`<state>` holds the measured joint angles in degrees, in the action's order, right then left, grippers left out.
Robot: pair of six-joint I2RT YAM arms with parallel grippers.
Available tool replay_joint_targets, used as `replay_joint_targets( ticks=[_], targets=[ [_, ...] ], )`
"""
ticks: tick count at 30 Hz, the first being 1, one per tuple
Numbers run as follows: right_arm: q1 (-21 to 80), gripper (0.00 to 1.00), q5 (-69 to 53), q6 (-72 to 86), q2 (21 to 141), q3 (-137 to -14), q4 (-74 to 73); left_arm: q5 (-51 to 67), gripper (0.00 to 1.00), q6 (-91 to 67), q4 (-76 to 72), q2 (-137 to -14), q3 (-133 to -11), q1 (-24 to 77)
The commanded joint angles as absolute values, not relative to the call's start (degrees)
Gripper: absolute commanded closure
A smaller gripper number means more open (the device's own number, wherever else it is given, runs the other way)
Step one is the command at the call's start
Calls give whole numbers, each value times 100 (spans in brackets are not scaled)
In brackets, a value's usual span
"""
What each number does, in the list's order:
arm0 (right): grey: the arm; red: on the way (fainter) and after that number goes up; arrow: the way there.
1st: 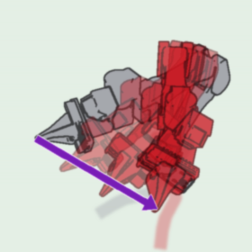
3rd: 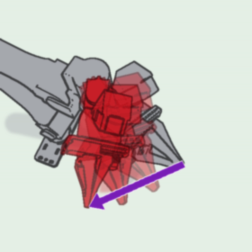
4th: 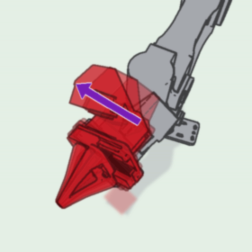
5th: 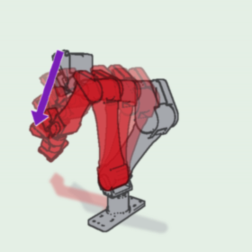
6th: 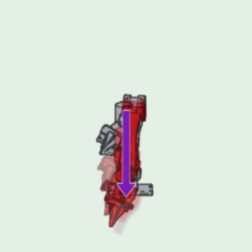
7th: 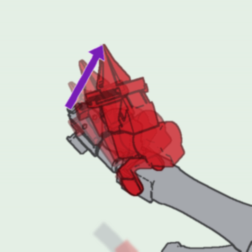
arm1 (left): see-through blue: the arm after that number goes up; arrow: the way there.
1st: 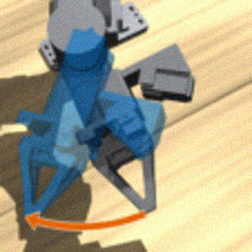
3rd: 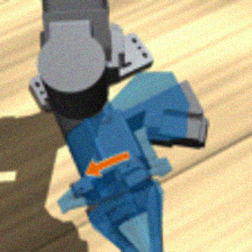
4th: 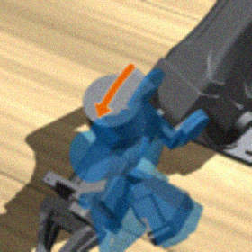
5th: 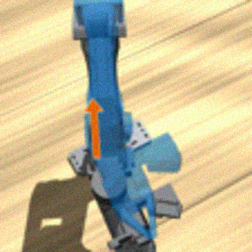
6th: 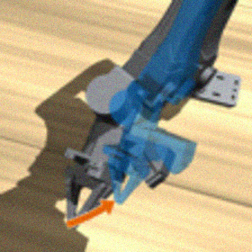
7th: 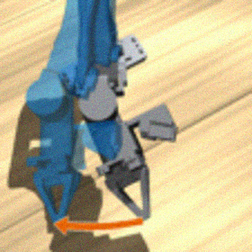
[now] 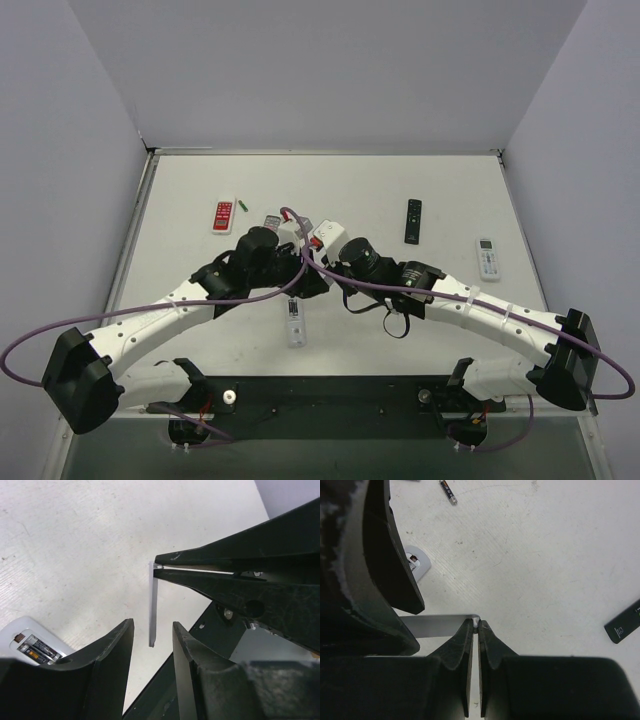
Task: Load the batteries into the remote control
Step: Pick up the battery cover at the center of the board.
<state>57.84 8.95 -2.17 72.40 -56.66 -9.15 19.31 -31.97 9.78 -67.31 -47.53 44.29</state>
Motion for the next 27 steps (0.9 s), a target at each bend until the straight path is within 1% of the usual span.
replay_joint_targets(
  ticks=[1, 3, 7, 8, 10, 11, 12, 13, 15, 16, 18, 19, 21, 22, 24, 25, 27],
  targets=[
    [5818, 100, 931, -115, 7128, -5836, -791, 1345, 54, -2892, 1248, -6645, -5028, 4579],
    [5810, 100, 940, -27, 7128, -5845, -782, 1266, 57, -2883, 1239, -6644, -5027, 4631],
    [5810, 100, 941, 246, 7102, -5775, -668, 1161, 69, -2883, 1169, -6671, -5036, 4702],
    [5818, 100, 932, 290, 7075, -5766, -651, 1151, 77, -2883, 1160, -6671, -5036, 4711],
    [5810, 100, 914, 421, 7066, -5739, -607, 1099, 85, -2865, 1108, -6671, -5045, 4755],
    [5810, 100, 914, 465, 7066, -5731, -606, 1081, 92, -2848, 1099, -6671, -5045, 4764],
    [5818, 100, 914, 535, 7066, -5730, -606, 1064, 97, -2822, 1099, -6662, -5045, 4772],
    [5784, 95, 897, 658, 7058, -5722, -606, 1037, 99, -2778, 1116, -6645, -5045, 4799],
    [5731, 82, 818, 878, 7023, -5713, -624, 932, 100, -2716, 1134, -6627, -5036, 4816],
    [5609, 68, 739, 992, 7005, -5704, -624, 888, 100, -2638, 1134, -6575, -5019, 4816],
    [5398, 56, 346, 1484, 6865, -5678, -642, 748, 100, -2540, 1125, -6513, -4957, 4869],
    [5275, 48, 221, 1677, 6812, -5652, -642, 695, 100, -2444, 1108, -6426, -4914, 4869],
    [4853, 41, -330, 2222, 6645, -5573, -633, 511, 100, -2365, 1037, -6311, -4817, 4922],
    [4695, 36, -499, 2389, 6601, -5546, -633, 440, 100, -2303, 976, -6189, -4712, 4931],
    [4361, 31, -737, 2906, 6495, -5485, -598, 300, 100, -2259, 871, -6074, -4597, 4965],
    [4264, 27, -1086, 3066, 6452, -5458, -537, 264, 100, -2207, 748, -5960, -4501, 4975],
    [4053, 25, -1440, 3678, 6451, -5397, -248, 185, 100, -2171, 616, -5872, -4395, 5010]
  ],
)
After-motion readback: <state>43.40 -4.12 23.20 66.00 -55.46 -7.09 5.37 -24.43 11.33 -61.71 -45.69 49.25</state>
